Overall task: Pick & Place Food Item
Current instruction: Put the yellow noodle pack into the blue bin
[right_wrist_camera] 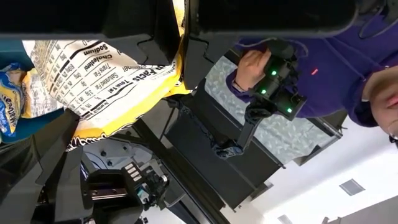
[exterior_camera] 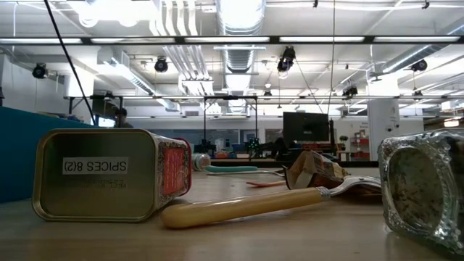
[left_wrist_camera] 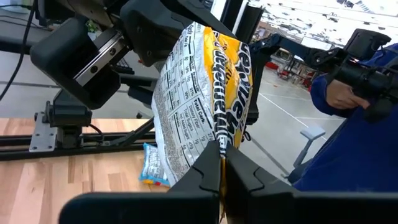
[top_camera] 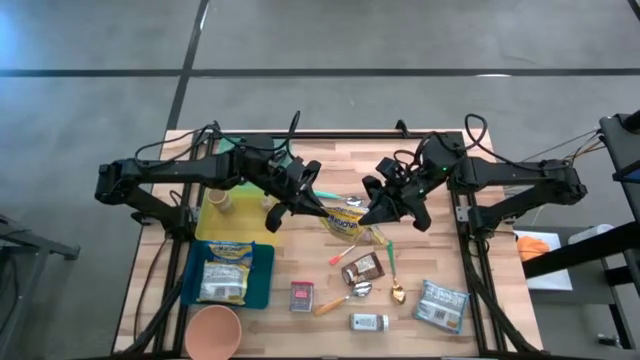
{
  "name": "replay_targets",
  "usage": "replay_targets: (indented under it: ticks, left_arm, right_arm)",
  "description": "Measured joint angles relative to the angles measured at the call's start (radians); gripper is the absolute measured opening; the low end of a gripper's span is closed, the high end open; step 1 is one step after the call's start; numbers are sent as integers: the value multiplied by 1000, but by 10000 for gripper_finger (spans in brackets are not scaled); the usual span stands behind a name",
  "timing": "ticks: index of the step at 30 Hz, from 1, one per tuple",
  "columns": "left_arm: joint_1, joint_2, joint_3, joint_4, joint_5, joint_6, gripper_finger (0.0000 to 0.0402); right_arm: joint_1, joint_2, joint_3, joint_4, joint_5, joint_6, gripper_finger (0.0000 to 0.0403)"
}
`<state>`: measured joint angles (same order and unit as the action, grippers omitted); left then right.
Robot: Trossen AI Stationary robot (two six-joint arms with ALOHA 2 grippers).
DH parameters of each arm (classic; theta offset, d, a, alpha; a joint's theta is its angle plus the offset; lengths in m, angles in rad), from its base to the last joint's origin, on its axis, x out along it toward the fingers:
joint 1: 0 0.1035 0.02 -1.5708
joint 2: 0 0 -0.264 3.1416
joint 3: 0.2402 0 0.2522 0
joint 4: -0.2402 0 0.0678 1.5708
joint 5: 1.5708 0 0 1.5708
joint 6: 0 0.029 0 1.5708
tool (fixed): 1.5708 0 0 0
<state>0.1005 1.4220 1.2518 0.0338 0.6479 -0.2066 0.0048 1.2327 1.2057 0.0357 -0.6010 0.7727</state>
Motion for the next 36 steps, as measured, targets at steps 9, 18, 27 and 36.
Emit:
replay_targets:
  ticks: [9, 18, 27, 36]
  left_arm:
    - [0, -31, 0, -11, 0, -11, 1]
    - [0, -60, 0, -124, 0, -32, 0]
    - [-1, -97, 0, -309, -1, -61, 0]
    - [-1, -175, 0, -424, -1, -106, 0]
  right_arm:
    - [4, 14, 2, -17, 1, -40, 21]
    - [5, 59, 2, -31, -10, -70, 163]
    - [2, 76, 0, -42, 6, -69, 264]
    - [-7, 72, 0, -82, 11, -74, 279]
